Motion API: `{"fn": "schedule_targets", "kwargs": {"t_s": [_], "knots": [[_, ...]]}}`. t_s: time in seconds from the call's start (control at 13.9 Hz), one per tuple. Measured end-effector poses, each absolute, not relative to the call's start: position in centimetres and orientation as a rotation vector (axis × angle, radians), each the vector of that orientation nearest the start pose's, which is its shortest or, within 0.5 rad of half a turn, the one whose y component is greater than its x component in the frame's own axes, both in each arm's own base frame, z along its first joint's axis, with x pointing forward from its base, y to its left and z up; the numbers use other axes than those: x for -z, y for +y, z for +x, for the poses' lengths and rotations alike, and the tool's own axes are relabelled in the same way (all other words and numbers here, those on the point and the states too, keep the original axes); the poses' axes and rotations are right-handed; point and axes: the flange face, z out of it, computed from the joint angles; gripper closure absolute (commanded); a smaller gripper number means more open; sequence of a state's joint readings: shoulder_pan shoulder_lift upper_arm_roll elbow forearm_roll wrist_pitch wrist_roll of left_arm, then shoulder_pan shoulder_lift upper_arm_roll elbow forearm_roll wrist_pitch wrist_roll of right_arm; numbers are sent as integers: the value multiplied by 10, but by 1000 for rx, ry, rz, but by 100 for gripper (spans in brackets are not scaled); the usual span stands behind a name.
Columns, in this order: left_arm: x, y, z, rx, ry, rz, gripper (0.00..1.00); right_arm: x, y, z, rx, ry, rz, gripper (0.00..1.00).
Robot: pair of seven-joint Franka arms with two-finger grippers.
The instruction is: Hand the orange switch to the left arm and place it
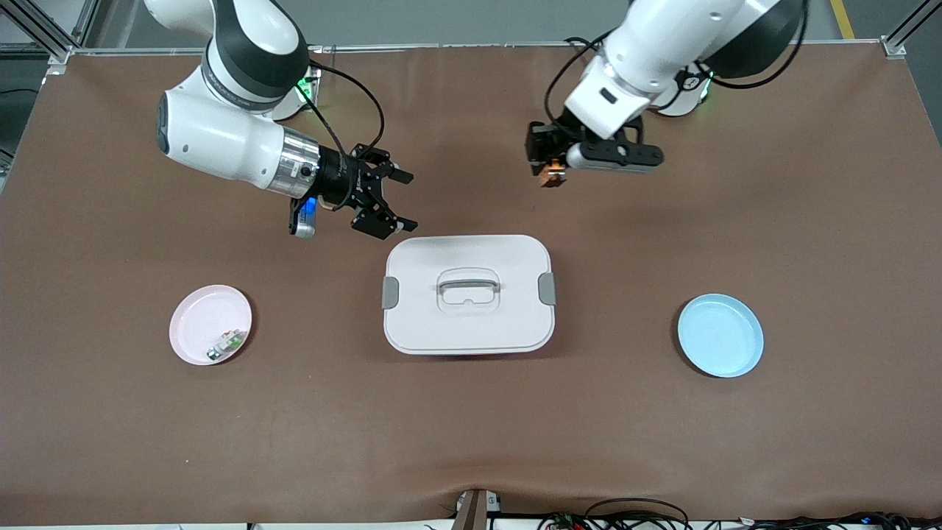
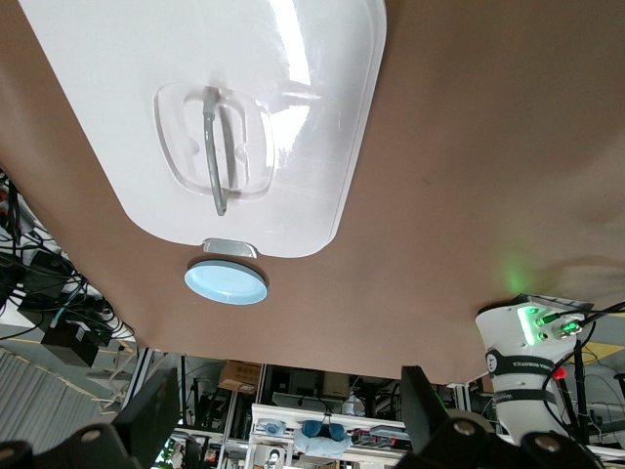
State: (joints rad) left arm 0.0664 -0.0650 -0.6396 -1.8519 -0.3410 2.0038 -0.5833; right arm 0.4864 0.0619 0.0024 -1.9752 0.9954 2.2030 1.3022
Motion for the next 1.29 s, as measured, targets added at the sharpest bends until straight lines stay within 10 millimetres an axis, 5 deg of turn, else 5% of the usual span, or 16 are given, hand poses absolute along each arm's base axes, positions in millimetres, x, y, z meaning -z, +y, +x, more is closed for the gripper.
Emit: {"fn": "schedule_targets", "kwargs": {"t_s": [0.14, 0.36, 0.57, 0.93, 1.29], "knots": [[-560, -296, 473, -3, -226, -3453, 100, -465, 289, 514, -730, 1438, -1927, 0], [-552, -234, 499, -55, -250, -3423, 100, -477, 234, 527, -691, 1358, -2118, 0], [-545, -176, 517, -72, -251, -3415, 100, -494, 199, 534, -556, 1273, -2339, 0], [-532, -83, 539, -30, -267, -3386, 100, -483, 142, 544, -403, 1046, -2605, 0], [-507, -43, 553, -24, -238, -3273, 100, -491, 63, 554, -265, 729, -2897, 0]]}}
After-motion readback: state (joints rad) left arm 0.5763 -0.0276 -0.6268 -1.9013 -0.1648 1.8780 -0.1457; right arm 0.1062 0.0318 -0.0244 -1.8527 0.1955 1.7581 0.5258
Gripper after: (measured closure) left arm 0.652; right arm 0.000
